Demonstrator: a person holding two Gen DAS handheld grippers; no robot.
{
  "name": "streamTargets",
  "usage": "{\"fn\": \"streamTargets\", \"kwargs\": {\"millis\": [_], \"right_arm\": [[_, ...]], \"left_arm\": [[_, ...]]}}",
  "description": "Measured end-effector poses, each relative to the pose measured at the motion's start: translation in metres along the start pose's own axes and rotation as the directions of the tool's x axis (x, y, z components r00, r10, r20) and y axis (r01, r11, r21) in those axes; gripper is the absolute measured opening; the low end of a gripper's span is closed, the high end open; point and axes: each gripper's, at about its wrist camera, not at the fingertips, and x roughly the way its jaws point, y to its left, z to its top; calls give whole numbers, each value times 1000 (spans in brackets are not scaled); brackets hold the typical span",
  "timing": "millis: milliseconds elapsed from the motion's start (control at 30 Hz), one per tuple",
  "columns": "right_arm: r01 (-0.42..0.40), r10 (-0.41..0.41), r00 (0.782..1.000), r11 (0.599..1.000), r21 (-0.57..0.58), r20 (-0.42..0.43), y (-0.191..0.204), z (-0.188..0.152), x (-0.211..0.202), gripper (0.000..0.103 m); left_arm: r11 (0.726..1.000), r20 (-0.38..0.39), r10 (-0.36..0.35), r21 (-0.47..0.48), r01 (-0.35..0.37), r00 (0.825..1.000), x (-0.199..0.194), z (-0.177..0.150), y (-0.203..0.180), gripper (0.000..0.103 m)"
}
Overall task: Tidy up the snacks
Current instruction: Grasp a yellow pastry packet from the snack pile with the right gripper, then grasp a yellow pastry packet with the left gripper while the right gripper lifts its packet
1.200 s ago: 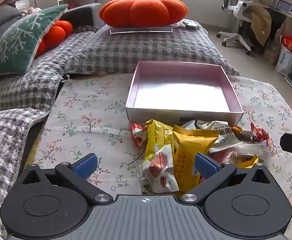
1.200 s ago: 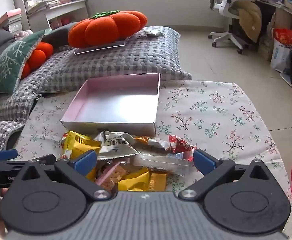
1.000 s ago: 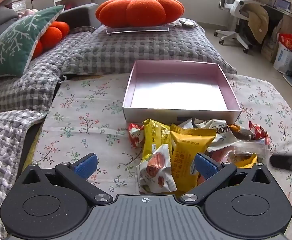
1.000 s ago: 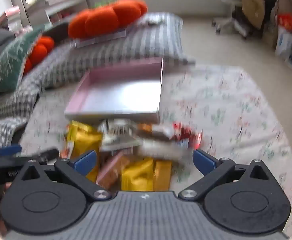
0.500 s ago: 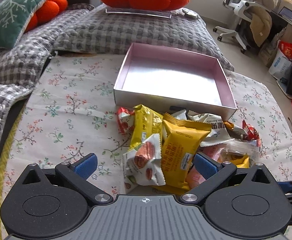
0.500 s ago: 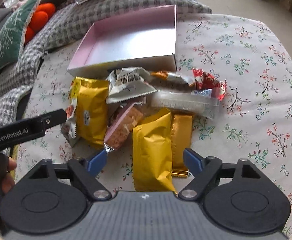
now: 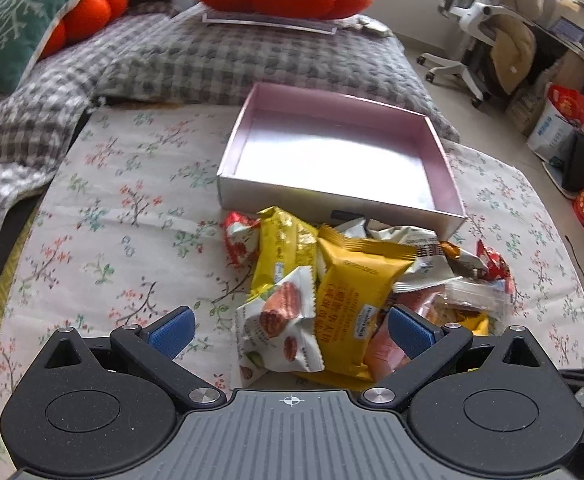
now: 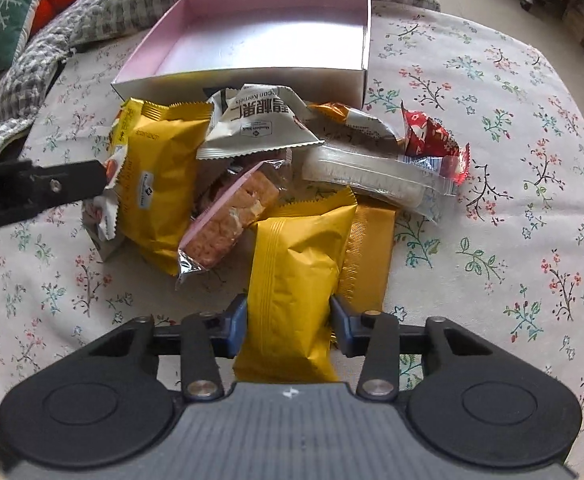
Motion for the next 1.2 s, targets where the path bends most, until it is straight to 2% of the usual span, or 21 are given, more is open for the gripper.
{"fn": "streamTargets", "kwargs": {"millis": [300,433,533,600,667,767,833,1000,1033,1067,1133,1200], "right_arm": [[-53,47,997,994,96,60,-17,8,-20,35],[-27,12,995,989,148,101,-30,12,-29,35],[3,-28,990,984,176,139,-37,14,-34,35],[1,-32,986,982,187,163,-39,13,-37,35],[-3,-30,985,981,195,169,-40,13,-38,35],[3,-38,985,979,204,168,-42,14,-37,35],[-1,-34,986,978,207,164,-42,14,-36,35],[-13,-20,988,977,211,152,-42,14,-33,35],[-16,-17,988,977,213,151,-43,15,-32,35],[-14,-19,988,977,215,152,-43,15,-32,35],[-12,-22,988,976,217,154,-43,15,-32,35],[-13,-22,988,976,218,155,-43,15,-31,35]], "left_arm": [[994,17,-24,110,22,1000,8,0,-20,102],[988,16,-45,146,43,999,16,0,-27,101],[986,12,-80,149,77,997,21,2,-33,92],[982,10,-105,156,102,994,25,2,-38,88],[978,-8,-111,176,111,994,33,0,-43,79],[967,-6,-95,235,93,995,45,-4,-51,75],[967,-7,-99,236,97,995,46,-3,-48,72],[972,-18,-101,212,102,995,52,0,-36,53],[970,-39,-88,222,95,995,56,-2,-36,44],[970,-73,-78,224,92,994,62,-5,-37,40],[966,-120,-52,246,80,991,72,-14,-40,38],[965,-97,-51,253,74,994,67,-13,-43,37]]}}
